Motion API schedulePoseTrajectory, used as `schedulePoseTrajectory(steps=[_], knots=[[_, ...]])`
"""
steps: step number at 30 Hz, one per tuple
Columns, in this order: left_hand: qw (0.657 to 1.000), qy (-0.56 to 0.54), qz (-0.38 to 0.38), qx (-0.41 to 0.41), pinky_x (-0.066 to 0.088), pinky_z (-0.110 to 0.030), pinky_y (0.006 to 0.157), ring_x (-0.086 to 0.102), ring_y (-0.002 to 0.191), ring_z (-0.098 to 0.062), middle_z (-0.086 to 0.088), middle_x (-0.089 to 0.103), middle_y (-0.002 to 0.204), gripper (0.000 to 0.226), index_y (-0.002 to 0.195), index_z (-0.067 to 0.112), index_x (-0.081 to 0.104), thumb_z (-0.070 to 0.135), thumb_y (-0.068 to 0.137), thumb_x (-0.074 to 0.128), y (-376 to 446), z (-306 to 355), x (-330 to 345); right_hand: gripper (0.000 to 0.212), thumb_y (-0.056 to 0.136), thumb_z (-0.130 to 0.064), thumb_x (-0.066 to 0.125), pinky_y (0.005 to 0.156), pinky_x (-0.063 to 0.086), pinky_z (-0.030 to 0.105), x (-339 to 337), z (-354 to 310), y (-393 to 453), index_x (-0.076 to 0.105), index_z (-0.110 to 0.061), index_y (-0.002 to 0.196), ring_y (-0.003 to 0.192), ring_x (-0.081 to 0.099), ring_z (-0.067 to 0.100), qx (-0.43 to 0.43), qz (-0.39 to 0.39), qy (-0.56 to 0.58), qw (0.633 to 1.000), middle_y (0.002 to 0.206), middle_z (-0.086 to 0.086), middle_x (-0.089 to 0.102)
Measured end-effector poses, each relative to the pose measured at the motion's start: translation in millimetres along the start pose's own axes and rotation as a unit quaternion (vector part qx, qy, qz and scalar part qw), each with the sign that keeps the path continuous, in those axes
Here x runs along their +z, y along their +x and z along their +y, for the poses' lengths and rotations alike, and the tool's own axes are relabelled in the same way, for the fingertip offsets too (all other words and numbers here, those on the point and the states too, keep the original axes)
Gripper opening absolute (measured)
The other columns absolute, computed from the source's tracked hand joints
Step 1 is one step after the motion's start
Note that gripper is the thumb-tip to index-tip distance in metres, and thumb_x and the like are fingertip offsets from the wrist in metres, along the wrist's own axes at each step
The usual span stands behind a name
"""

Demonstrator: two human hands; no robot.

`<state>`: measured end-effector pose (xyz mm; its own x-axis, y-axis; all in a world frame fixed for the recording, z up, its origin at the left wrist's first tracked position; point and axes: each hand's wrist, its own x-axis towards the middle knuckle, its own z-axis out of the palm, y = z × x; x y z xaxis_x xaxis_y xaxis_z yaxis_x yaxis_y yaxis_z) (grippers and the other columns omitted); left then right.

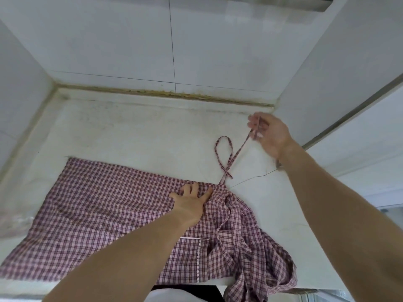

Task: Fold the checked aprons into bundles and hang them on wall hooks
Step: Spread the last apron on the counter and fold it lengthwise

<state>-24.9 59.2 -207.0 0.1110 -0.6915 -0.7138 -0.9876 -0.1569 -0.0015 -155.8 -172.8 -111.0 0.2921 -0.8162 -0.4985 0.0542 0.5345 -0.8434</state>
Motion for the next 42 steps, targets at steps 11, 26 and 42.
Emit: schedulePoseTrajectory(steps=[11, 26, 42], knots=[[0.989, -0.136, -0.034, -0.039, 0.003, -0.079, 0.108, -0.016, 0.147, -0.043, -0.013, -0.022, 0.161, 0.073, 0.151, 0.044, -0.021, 0.029, 0.102, 0.032, 3.4, 14.4, 3.3, 0.018, 0.093, -0.011, 0.061, 0.099, 0.046, 0.033, -36.6, 77.3, -56.5, 0.068, -0.016, 0.109, 0.108, 0.06, 0.017, -0.144, 0.032, -0.516, 0.844, 0.118, 0.005, 0.067], [0.986, -0.146, 0.023, -0.07, -0.011, -0.073, 0.11, -0.034, 0.142, -0.04, -0.009, -0.043, 0.153, 0.065, 0.141, 0.051, -0.034, 0.057, 0.102, 0.018, 9.6, -11.4, 37.0, 0.018, 0.09, -0.021, 0.065, 0.084, 0.056, 0.035, -152.4, 147.4, -166.1, 0.072, -0.01, 0.102, 0.091, 0.069, 0.024, 0.191, -0.084, -0.514, 0.832, 0.098, 0.006, 0.072], [0.92, -0.189, 0.341, -0.049, 0.027, -0.061, 0.113, 0.031, 0.135, -0.042, -0.025, 0.032, 0.146, 0.074, 0.144, 0.002, 0.027, 0.039, 0.089, 0.06, -38.4, 9.8, 74.4, 0.048, 0.078, -0.026, 0.082, 0.092, 0.046, 0.038, -148.3, 209.9, -232.0, 0.053, -0.018, 0.115, 0.105, 0.049, 0.02, -0.205, 0.245, -0.403, 0.858, 0.11, -0.004, 0.047]])
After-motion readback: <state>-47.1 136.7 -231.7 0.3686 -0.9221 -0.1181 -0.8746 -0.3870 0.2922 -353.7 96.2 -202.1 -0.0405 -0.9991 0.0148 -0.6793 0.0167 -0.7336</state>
